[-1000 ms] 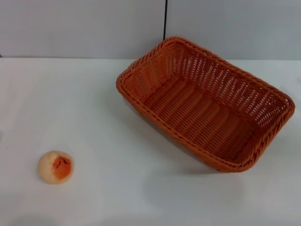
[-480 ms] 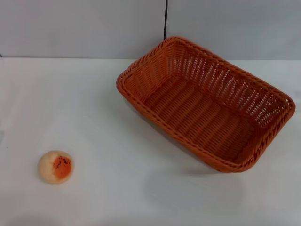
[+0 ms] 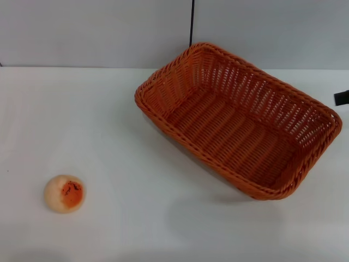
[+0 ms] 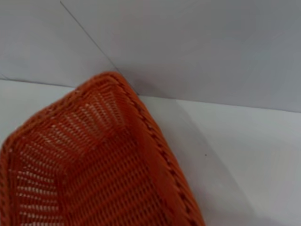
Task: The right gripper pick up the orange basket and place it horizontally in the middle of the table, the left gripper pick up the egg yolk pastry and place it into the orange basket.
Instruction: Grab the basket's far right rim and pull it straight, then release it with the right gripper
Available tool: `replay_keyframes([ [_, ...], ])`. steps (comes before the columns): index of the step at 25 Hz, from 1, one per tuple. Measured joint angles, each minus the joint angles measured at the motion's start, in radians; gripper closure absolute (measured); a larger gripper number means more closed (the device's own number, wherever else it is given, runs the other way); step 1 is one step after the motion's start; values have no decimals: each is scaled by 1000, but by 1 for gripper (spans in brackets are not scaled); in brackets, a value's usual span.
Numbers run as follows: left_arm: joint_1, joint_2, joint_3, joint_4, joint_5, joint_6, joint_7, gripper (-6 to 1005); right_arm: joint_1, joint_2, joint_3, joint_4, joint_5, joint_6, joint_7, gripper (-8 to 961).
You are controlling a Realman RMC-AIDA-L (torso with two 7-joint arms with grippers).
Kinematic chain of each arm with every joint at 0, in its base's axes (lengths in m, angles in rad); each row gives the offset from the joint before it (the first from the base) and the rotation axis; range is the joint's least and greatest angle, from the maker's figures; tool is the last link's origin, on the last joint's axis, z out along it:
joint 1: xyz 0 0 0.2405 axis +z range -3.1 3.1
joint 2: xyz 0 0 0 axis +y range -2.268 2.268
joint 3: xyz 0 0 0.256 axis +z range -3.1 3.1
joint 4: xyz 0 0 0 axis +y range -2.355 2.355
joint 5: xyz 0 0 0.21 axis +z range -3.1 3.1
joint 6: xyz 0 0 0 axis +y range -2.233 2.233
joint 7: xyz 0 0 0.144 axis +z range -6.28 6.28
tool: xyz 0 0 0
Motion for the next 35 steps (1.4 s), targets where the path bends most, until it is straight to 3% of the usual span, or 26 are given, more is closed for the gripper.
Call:
replay_keyframes([
  [14,-1,2,0,0,0,2,0,244,78,4,-27,314,30,226,-143,262],
  [31,-1,2,0,2,0,-3,0,257,98,27,-76,357,30,338,-182,279],
  [35,-1,2,0,2,0,-3,0,261,102,31,-72,379,46,362,-206,471],
])
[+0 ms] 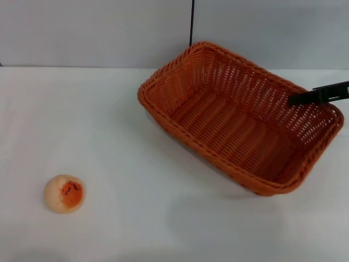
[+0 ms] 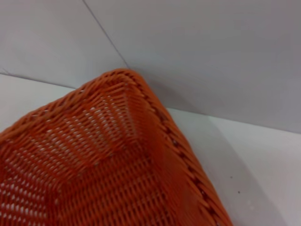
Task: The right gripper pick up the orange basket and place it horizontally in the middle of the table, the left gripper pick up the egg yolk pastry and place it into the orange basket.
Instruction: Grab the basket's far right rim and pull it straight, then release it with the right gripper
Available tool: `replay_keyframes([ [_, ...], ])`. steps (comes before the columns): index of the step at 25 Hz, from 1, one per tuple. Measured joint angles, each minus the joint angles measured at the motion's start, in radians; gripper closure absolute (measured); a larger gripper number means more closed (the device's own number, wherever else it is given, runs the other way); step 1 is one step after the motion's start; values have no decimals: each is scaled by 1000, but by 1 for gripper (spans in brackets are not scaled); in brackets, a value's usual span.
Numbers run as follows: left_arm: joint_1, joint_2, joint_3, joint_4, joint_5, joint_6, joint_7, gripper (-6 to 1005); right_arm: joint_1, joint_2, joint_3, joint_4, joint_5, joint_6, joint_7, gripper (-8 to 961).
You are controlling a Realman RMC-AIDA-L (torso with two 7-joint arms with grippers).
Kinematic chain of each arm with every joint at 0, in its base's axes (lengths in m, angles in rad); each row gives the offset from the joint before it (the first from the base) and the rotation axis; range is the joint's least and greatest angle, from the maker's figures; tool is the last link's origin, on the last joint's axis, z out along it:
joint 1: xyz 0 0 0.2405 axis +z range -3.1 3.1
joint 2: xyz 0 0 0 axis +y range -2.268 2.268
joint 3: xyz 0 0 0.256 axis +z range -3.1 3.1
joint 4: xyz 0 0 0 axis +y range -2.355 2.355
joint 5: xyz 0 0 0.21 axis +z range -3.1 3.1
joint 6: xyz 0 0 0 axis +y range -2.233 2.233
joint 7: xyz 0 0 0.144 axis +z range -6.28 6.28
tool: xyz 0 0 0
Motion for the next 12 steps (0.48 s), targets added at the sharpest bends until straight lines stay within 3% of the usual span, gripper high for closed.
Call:
replay_keyframes([
  [6,-1,0,0,0,0,5,0,265,1,9,-4,4,13,13,-28,738],
  [12,3,0,2,2,1,14,0,270,2,16,-5,-70,19,-95,-155,777],
])
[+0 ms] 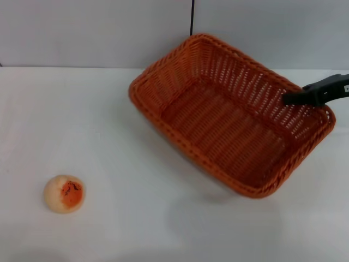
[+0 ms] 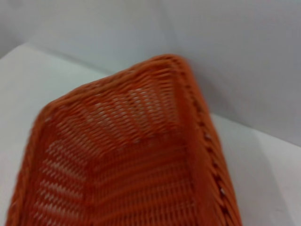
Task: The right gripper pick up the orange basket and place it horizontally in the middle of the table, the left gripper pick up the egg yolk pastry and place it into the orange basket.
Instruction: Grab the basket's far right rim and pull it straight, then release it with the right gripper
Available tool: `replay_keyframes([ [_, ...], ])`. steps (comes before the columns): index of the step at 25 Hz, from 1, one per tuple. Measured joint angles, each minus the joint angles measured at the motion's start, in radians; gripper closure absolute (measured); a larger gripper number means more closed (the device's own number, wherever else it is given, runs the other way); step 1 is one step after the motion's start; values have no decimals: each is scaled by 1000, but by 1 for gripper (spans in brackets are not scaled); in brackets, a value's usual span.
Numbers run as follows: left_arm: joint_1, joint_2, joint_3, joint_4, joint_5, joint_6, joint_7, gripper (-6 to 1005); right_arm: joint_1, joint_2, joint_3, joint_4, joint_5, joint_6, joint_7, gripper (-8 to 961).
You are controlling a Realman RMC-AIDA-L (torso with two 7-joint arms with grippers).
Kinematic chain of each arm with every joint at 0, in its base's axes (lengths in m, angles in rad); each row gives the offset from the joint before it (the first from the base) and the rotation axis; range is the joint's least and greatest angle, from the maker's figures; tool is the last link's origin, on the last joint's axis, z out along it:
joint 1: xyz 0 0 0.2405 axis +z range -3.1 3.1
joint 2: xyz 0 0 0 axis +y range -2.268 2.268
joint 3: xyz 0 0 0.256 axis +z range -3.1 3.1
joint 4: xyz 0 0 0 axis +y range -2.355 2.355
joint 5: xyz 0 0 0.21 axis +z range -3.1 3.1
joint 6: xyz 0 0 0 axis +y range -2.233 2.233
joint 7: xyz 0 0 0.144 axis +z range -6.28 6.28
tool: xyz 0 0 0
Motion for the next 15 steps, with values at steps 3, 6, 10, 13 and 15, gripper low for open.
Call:
replay_keyframes([
  [3,8,0,5,3,1,14,0,273,2,4,-28,-56,0,-89,-63,780],
  [6,12,1,6,3,1,20,0,275,-5,4,-91,-125,0,-153,-93,780],
  [10,20,1,14,3,1,40,0,278,-14,4,-118,-192,1,-245,-217,781],
  [13,27,1,28,4,1,49,0,281,-17,8,-114,-213,4,-289,-320,781],
  [15,34,1,38,5,1,57,0,282,-22,12,-109,-213,29,-303,-400,782],
])
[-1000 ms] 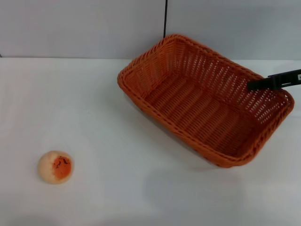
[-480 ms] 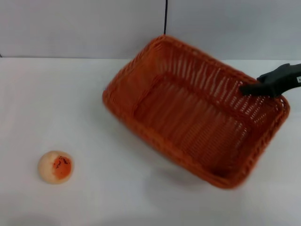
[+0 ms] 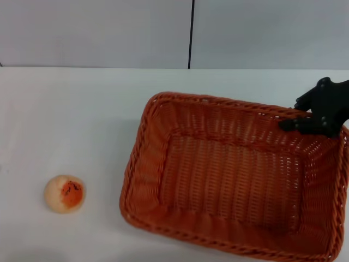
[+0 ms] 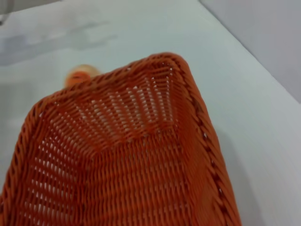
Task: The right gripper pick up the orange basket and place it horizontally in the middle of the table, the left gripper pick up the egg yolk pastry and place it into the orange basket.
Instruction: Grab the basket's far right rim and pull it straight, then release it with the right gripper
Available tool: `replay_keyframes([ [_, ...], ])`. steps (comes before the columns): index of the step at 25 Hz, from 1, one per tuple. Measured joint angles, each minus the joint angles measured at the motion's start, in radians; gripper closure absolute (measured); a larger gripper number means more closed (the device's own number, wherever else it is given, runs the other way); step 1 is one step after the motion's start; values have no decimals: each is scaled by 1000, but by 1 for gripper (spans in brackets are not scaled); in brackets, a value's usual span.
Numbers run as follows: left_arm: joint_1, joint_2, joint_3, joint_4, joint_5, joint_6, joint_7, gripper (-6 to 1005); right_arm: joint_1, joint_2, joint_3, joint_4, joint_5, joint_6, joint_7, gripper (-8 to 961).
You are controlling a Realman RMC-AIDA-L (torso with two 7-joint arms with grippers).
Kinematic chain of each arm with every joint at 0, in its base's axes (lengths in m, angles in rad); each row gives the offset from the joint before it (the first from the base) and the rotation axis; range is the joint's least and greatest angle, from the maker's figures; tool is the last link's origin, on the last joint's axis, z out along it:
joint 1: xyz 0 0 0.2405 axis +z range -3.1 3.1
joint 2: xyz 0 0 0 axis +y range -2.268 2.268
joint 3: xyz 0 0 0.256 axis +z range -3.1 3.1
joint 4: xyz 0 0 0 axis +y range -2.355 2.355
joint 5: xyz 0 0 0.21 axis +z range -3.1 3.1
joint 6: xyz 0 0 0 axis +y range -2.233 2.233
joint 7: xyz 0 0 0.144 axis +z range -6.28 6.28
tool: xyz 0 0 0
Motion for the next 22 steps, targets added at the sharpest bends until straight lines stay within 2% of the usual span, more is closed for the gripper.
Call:
replay_keyframes([
  [4,15,0,20,1,0,23,7,285,-15,8,0,10,71,-22,-143,784],
  [8,33,0,24,1,0,47,10,289,-11,11,3,42,113,-11,-196,787],
  [22,56,-1,38,-5,1,69,11,300,7,20,-40,105,98,58,-228,764],
])
